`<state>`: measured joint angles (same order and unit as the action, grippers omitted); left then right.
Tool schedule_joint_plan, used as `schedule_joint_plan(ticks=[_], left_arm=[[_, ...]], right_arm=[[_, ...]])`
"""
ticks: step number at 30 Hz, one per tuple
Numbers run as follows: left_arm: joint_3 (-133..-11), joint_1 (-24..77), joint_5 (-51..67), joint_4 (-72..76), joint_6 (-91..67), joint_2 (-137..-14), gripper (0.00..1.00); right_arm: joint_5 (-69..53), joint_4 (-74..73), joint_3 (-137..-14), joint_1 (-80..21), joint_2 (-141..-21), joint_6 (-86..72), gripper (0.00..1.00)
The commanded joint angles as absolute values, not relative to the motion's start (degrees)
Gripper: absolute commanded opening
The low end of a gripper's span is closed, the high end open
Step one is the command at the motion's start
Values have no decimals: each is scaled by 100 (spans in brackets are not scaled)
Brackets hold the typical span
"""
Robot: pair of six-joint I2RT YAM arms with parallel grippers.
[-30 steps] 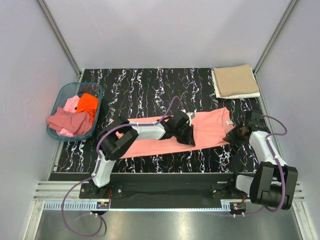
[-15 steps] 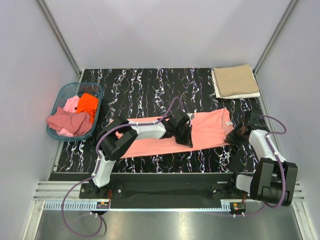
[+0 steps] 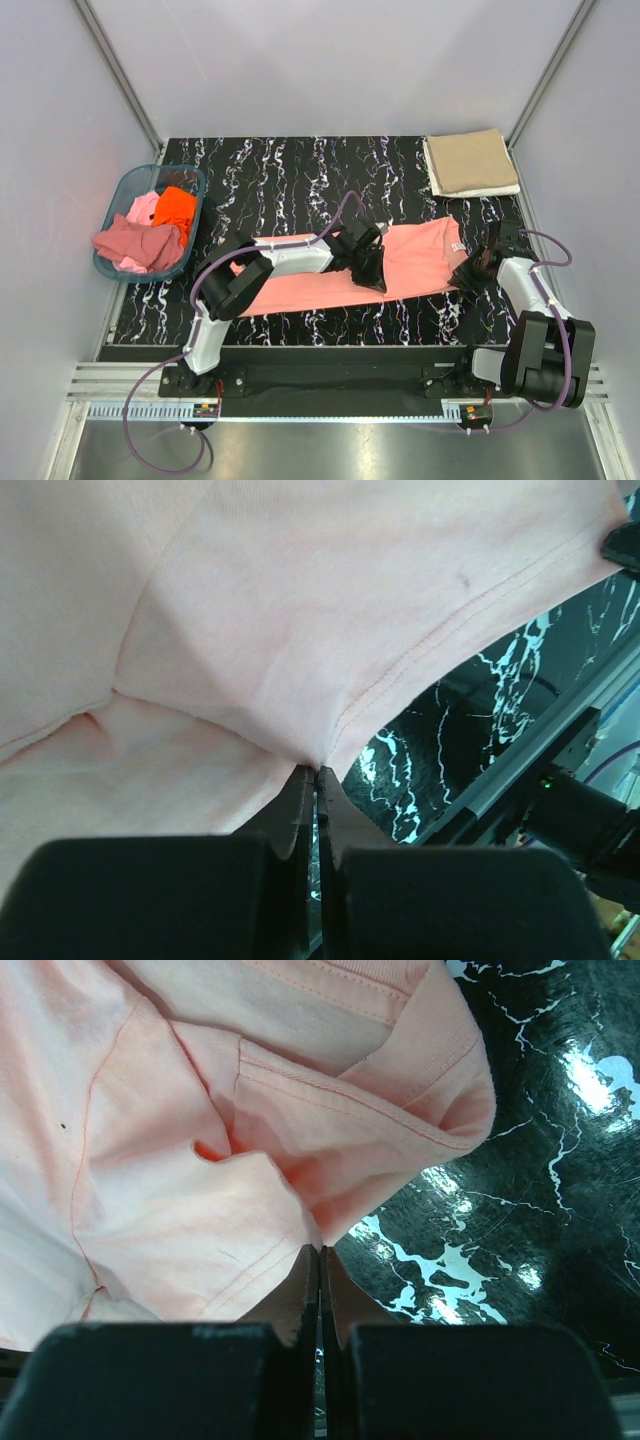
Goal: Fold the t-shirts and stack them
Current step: Fold the tshirt
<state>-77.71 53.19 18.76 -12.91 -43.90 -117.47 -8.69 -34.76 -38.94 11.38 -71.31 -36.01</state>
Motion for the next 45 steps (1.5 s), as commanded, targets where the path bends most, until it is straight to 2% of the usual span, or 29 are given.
schedule_joint_plan(ticks=[1,17,24,37,40,43,45], left_arm=[[-8077,5274,2056,-1266,-4587,-11637,0],[-8279,4764,2452,-1169,-5194,-11874,0],[-8235,4456,2654,-976,-5361,-11953,0],[-8165,4351,2690,-940,-5432,-12006,0],[-8121,4263,2488,-1037,-5327,-11883,9],[-8174,4140,2268,-1274,-5107,-11716,13],[-8244,4078,2005,-1510,-4871,-11558,21]], right_arm=[[-888,-3437,-4087,1116,-7066,-3542,0],[-1106,-3331,-5044,1116,-8261,-3516,0],[-1336,-3357,-5922,959,-8955,-3270,0],[-906,-3568,-7154,475,-9957,-2997,2],[-984,-3638,-7426,466,-10195,-2980,2],[-1098,-3788,-7699,440,-10441,-2953,6],[-1116,-3814,-7848,413,-10564,-2918,8]])
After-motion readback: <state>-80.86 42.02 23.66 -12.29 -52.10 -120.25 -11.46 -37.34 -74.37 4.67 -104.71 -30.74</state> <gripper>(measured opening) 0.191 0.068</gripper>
